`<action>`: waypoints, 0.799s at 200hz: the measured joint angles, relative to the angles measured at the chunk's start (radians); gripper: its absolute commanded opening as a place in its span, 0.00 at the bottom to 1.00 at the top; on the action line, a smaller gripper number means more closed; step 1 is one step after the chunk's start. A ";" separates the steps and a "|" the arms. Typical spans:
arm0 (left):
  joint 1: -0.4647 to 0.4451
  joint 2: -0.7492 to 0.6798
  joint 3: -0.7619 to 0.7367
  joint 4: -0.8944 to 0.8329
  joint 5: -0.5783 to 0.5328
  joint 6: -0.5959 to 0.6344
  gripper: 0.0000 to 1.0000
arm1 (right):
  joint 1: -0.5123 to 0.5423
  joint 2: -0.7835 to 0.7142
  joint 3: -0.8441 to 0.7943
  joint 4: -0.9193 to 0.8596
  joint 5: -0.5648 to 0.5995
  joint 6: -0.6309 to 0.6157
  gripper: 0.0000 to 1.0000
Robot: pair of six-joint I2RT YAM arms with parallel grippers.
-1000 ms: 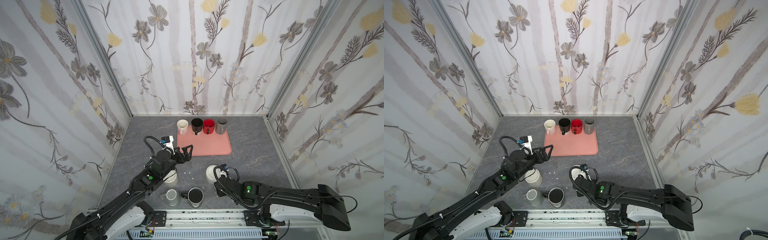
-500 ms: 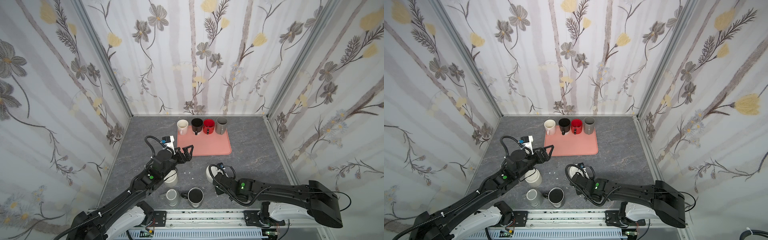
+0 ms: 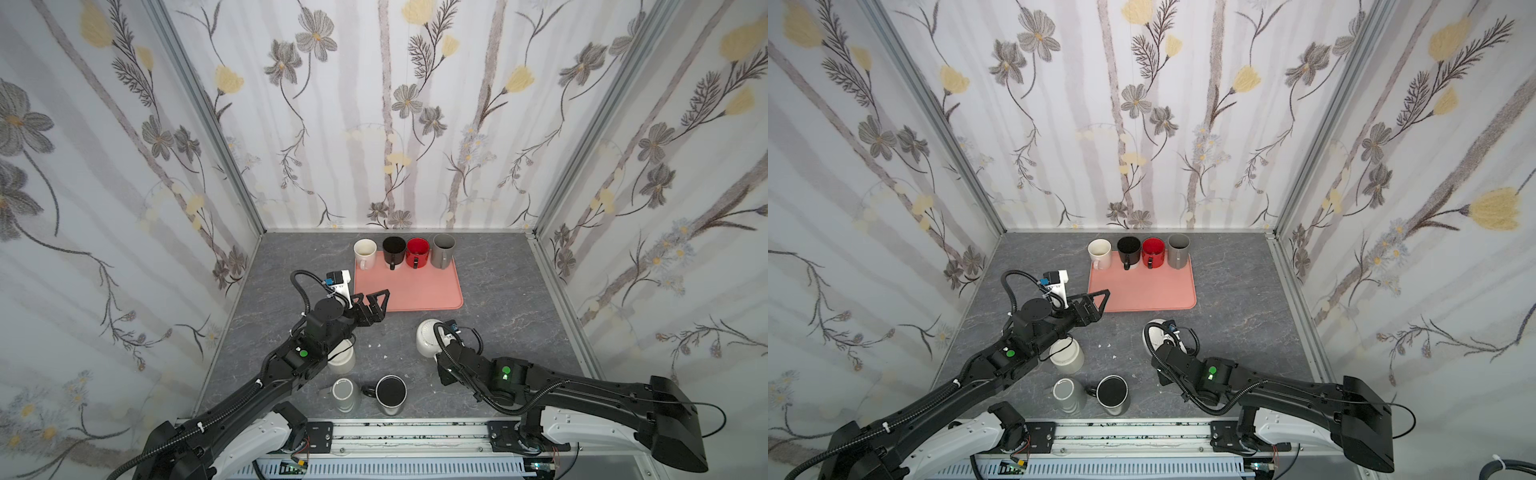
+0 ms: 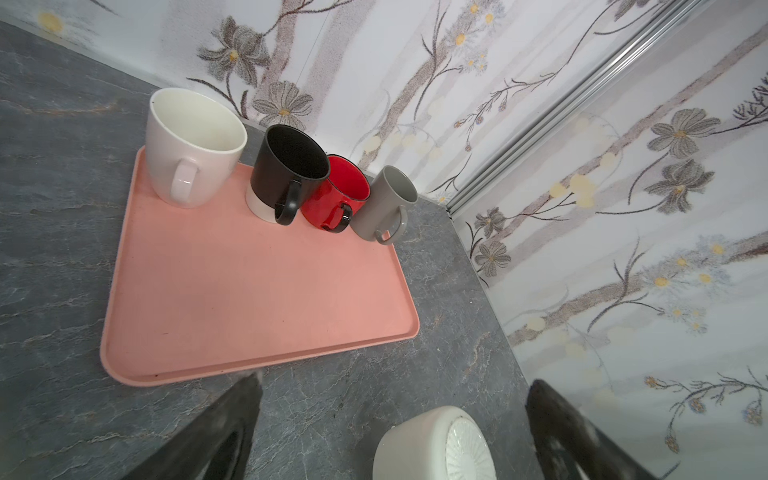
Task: Turn the mug right side up
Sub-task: 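Lift the white mug and raise it toward the left gripper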
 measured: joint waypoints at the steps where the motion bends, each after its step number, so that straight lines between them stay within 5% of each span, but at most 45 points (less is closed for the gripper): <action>1: 0.000 0.000 0.000 0.001 0.002 0.000 1.00 | -0.003 -0.005 0.000 0.003 0.000 -0.004 0.00; 48: 0.001 -0.021 -0.003 0.066 0.062 0.000 1.00 | -0.131 -0.134 0.020 0.209 -0.047 -0.143 0.00; 125: 0.002 -0.061 -0.044 0.290 0.317 0.008 1.00 | -0.368 -0.101 0.045 0.757 -0.431 -0.200 0.00; 160: 0.003 -0.048 -0.059 0.409 0.440 0.016 0.86 | -0.402 -0.054 0.050 0.961 -0.542 -0.126 0.00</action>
